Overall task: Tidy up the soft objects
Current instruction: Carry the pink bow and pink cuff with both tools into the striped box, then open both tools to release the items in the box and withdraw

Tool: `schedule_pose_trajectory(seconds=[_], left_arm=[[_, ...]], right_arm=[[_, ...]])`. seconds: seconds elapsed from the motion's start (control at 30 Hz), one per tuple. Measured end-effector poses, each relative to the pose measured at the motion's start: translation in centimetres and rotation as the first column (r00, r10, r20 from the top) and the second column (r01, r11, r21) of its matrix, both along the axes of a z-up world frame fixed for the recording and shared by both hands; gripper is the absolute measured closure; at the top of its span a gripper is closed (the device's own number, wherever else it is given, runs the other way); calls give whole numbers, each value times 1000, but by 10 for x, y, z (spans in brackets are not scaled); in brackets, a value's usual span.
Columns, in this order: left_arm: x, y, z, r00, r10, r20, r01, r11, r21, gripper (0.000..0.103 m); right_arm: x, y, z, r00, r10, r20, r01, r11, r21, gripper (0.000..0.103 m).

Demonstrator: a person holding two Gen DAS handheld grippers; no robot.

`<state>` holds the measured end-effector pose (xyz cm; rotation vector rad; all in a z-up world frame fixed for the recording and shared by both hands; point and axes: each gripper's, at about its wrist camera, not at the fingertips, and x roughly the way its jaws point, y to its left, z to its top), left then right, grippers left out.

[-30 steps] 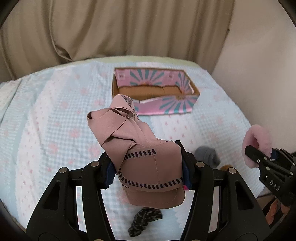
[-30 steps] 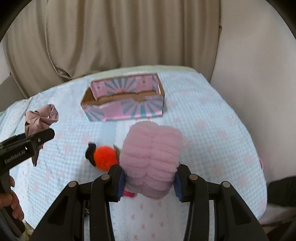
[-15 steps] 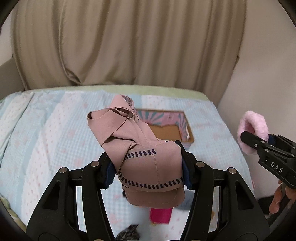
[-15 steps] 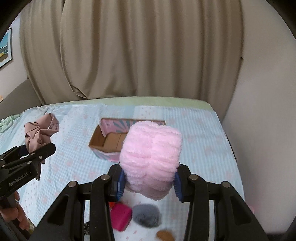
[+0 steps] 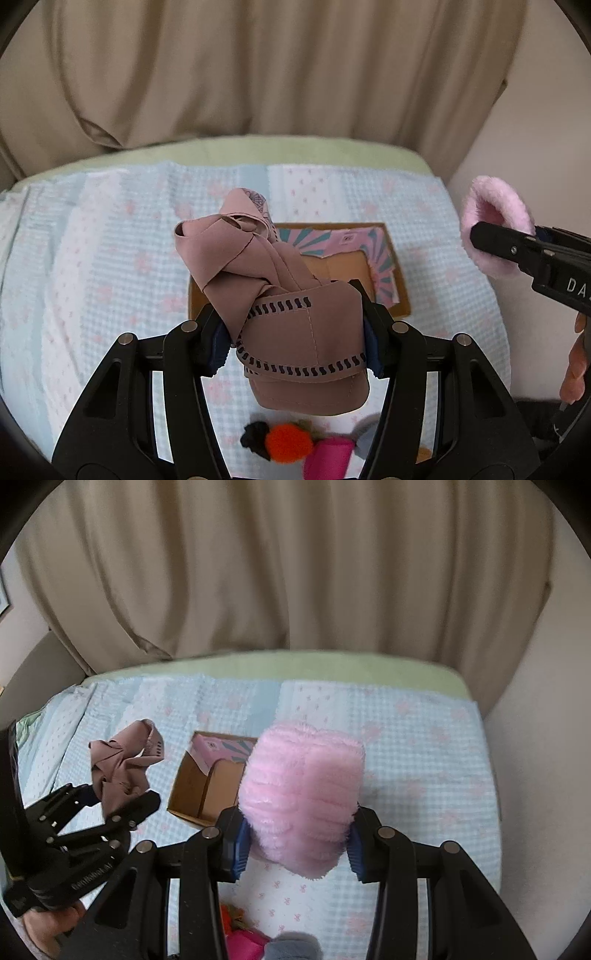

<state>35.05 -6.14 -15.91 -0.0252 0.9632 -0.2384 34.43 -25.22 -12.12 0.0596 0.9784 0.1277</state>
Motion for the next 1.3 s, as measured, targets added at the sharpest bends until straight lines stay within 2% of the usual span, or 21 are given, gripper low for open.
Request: schedule_pose_trajectory(seconds=[0.17,0.3,0.43,0.57,0.67,0.7,0.73,0.77,0.8,0.83,0.87,0.93,1.03,1.3], left_arm=[[60,-4,-51,991,-30,-127,30,1000,-2,50],[100,-6,-93,976,-37,-217,40,999,6,50],[136,-9,-140,948,-48,-314,59,998,25,50],[155,-7,-182,915,-50,-400,65,998,26,50],[161,-12,-204,896,-57,-441,85,995,43,50],[163,-14,-210,890,-57,-451,94,994,60,49],[164,-14,-213,891,-66,-449,106,992,64,40],[164,-15,-213,897,-71,-436,116,990,79,29],[163,-17,-213,907,-65,-416,127,984,124,0],[164,-19,-214,915,-52,-400,137,973,187,0],[164,-18,-214,919,-53,-390,143,968,207,0],[166,-15,-216,912,-75,-403,156,972,174,0],[169,-13,-222,902,-78,-425,162,973,165,0],[164,-10,-208,905,-78,-418,151,978,145,0]], right_arm=[[60,6,-52,985,-2,-170,12,998,58,64],[100,2,-102,953,-19,-304,54,993,105,64],[134,0,-155,907,-38,-419,101,986,130,64],[152,3,-196,867,-48,-497,130,983,131,64],[155,6,-214,848,-47,-528,141,980,139,64],[157,8,-218,844,-45,-535,147,978,150,64],[159,9,-222,841,-46,-539,154,975,158,63],[161,10,-224,842,-50,-537,156,976,153,59],[163,11,-226,847,-58,-528,156,977,143,54],[165,13,-228,850,-64,-522,156,979,134,33],[168,13,-231,851,-66,-521,156,979,131,1],[171,16,-236,852,-49,-521,142,980,140,0],[171,23,-238,860,-35,-509,108,988,114,0],[167,26,-227,873,-29,-487,98,988,117,0]])
